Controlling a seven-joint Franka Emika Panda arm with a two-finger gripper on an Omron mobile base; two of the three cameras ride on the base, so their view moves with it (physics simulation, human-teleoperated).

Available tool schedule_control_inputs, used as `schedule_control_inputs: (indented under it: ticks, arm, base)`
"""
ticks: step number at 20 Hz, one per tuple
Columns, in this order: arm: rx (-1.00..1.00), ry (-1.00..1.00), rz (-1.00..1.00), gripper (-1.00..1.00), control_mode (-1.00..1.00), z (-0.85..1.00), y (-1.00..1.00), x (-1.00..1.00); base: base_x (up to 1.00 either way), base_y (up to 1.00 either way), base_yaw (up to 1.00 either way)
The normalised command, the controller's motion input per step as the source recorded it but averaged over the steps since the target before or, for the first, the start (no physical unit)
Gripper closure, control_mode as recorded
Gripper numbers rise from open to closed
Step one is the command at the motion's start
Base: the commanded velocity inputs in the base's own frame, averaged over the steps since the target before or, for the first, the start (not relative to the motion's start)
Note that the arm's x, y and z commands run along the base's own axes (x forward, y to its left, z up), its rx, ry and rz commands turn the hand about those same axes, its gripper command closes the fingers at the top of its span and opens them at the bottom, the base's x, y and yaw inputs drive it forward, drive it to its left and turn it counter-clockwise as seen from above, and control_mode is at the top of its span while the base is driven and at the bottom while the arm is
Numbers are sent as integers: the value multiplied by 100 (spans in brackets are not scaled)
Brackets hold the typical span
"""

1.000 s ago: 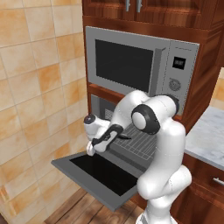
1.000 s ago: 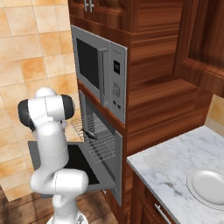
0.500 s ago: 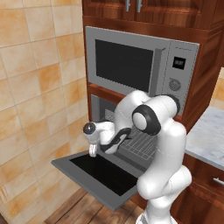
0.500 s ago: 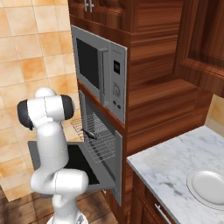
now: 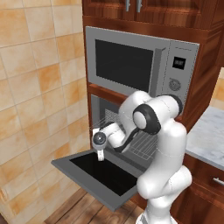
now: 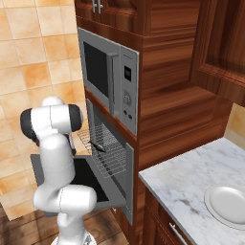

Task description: Place the fish on the top rack of the oven, and slide the tray back inside. Close the oven door.

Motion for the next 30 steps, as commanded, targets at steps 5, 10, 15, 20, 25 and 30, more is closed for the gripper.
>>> schedule_control_inputs:
  ticks: [5, 10, 15, 20, 25, 30]
  arm:
    - [-19, 0, 20, -100, -100, 2, 0, 10]
    - [-34, -1, 13, -100, -100, -21, -2, 38]
    - [-32, -3, 5, -100, -100, -26, -3, 63]
    - [-23, 0, 2, -100, -100, -35, -21, 72]
    - [-20, 0, 3, -100, -100, -51, -59, 63]
    - [-13, 0, 0, -100, -100, -25, -85, 46]
  base:
    - [0, 0, 0]
    - [0, 0, 0]
    - [0, 0, 0]
    - [0, 0, 0]
    - [0, 0, 0]
    - [0, 0, 0]
